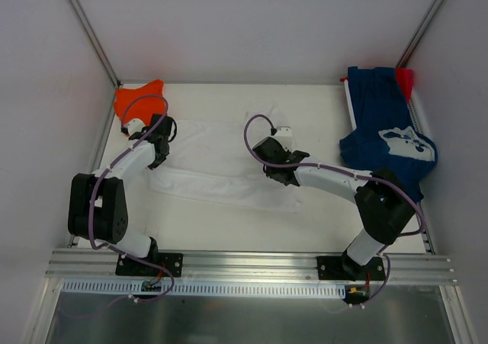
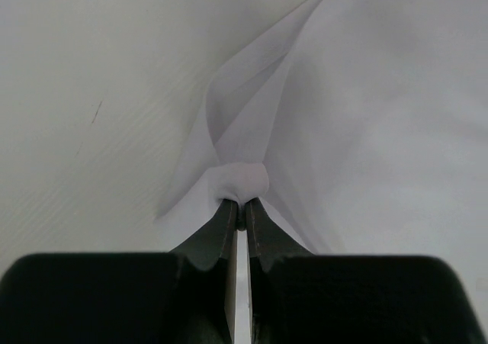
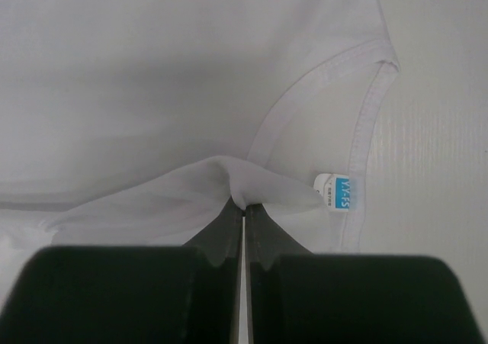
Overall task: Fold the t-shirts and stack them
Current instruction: Fold the flattened tshirt in 1/3 of the way
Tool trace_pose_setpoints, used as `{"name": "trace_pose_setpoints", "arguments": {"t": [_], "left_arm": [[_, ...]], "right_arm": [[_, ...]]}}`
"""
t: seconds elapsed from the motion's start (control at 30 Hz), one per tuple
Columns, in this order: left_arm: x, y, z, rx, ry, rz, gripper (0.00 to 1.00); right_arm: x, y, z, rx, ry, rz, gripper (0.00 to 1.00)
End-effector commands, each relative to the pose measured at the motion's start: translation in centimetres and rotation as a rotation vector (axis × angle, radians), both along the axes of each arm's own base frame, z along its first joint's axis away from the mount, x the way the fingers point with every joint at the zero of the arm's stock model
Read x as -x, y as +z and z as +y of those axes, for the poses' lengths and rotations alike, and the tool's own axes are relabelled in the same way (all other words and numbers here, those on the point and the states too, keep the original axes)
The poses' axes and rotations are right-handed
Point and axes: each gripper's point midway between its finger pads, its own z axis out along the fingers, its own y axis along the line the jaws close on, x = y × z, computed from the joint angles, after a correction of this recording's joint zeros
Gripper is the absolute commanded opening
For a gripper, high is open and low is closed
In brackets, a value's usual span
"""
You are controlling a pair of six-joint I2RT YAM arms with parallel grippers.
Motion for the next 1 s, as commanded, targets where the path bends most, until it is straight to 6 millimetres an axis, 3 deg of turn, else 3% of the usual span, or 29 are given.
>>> {"name": "trace_pose_setpoints", "arguments": {"t": [0.0, 0.47, 0.97], "left_arm": [[-2.2, 0.9, 0.0, 0.009, -0.015, -0.038, 0.0], [-3.6, -1.1, 0.8, -0.01, 0.001, 0.02, 0.0], [-4.4, -1.6, 2.0, 0.036, 0.035, 0.028, 0.0]], "right_arm": [[-1.5, 0.7, 0.5, -0.016, 0.007, -0.02, 0.0], [-3.0, -1.7, 0.0, -0.023, -0.015, 0.023, 0.0], [-5.0, -2.1, -1.1, 0.011, -0.074, 0.007, 0.01]]}}
